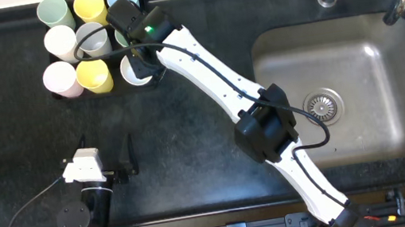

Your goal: Store Cups

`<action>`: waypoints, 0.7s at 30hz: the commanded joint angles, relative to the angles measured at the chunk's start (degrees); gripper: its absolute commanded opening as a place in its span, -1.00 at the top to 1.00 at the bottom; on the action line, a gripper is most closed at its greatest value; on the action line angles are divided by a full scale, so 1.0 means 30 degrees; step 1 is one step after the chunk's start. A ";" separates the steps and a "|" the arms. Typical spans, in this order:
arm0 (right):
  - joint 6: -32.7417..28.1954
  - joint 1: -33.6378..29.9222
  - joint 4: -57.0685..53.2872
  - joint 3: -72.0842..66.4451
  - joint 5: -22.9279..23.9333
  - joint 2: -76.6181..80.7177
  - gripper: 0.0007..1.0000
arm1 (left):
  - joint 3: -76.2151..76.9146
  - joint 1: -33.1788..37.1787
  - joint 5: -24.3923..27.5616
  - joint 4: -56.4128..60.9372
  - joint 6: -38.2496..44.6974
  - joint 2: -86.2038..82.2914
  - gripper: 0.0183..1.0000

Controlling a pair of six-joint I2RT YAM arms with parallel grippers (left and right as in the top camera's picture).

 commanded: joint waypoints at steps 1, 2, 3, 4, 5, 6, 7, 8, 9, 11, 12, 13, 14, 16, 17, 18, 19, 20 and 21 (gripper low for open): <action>0.0015 0.0226 0.0102 -0.0058 0.0211 0.0058 0.53 | -0.0007 0.0138 -0.0029 -0.0087 0.0350 -0.0138 -1.00; 0.0015 0.0226 0.0102 -0.0058 0.0211 0.0058 0.48 | -0.0007 0.0138 -0.0029 -0.0087 0.0350 -0.0138 -1.00; 0.0015 0.0226 0.0102 -0.0058 0.0211 0.0058 0.44 | -0.0007 0.0138 -0.0029 -0.0087 0.0350 -0.0138 -1.00; 0.0007 0.0226 0.0102 -0.0058 0.0211 0.0058 0.42 | -0.0007 0.0138 -0.0029 -0.0087 0.0350 -0.0138 -1.00; 0.0007 0.0226 0.0102 -0.0058 0.0204 0.0058 0.38 | -0.0007 0.0138 -0.0029 -0.0087 0.0350 -0.0138 -1.00; 0.0015 0.0226 0.0117 -0.0058 0.0211 0.0058 0.33 | -0.0007 0.0138 -0.0029 -0.0087 0.0350 -0.0138 -1.00; 0.0015 0.0226 0.0146 -0.0058 0.0211 0.0000 0.25 | -0.0007 0.0138 -0.0029 -0.0087 0.0350 -0.0138 -1.00; 0.0007 0.0226 0.0175 -0.0058 0.0211 -0.0095 0.18 | -0.0007 0.0138 -0.0029 -0.0087 0.0350 -0.0138 -1.00; 0.0007 0.0219 0.0255 -0.0058 0.0204 -0.0328 0.10 | -0.0007 0.0138 -0.0029 -0.0087 0.0350 -0.0138 -1.00; -0.0306 0.0175 0.0525 -0.0058 0.0160 -0.1049 -0.07 | -0.0007 0.0138 -0.0029 -0.0087 0.0350 -0.0138 -1.00; -0.0597 0.0087 0.0678 -0.0058 0.0117 -0.1515 -0.12 | -0.0007 0.0138 -0.0029 -0.0087 0.0350 -0.0138 -1.00; -0.0976 -0.0029 0.0772 -0.0058 0.0044 -0.2033 -0.14 | -0.0007 0.0138 -0.0029 -0.0087 0.0350 -0.0138 -1.00; -0.1355 -0.0204 0.0801 -0.0058 0.0066 -0.2681 -0.15 | -0.0007 0.0138 -0.0029 -0.0087 0.0350 -0.0138 -1.00; -0.2331 -0.0576 0.0685 -0.0058 0.0073 -0.3956 -0.33 | -0.0007 0.0138 -0.0029 -0.0087 0.0350 -0.0138 -1.00; -0.2725 -0.0801 0.0510 -0.0058 0.0073 -0.4524 -0.51 | -0.0007 0.0138 -0.0029 -0.0087 0.0350 -0.0138 -1.00; -0.3191 -0.1122 0.0226 -0.0058 0.0073 -0.5144 -0.71 | -0.0007 0.0138 -0.0029 -0.0087 0.0350 -0.0138 -1.00; -0.3512 -0.1464 -0.0102 -0.0058 0.0073 -0.5639 -0.95 | -0.0007 0.0138 -0.0029 -0.0087 0.0350 -0.0138 -1.00; -0.3679 -0.1909 -0.0474 -0.0066 0.0058 -0.6156 -1.00 | -0.0007 0.0138 -0.0029 -0.0087 0.0350 -0.0138 -1.00; -0.3803 -0.2492 -0.0954 -0.0066 0.0066 -0.6754 -1.00 | -0.0007 0.0138 -0.0029 -0.0087 0.0350 -0.0138 -1.00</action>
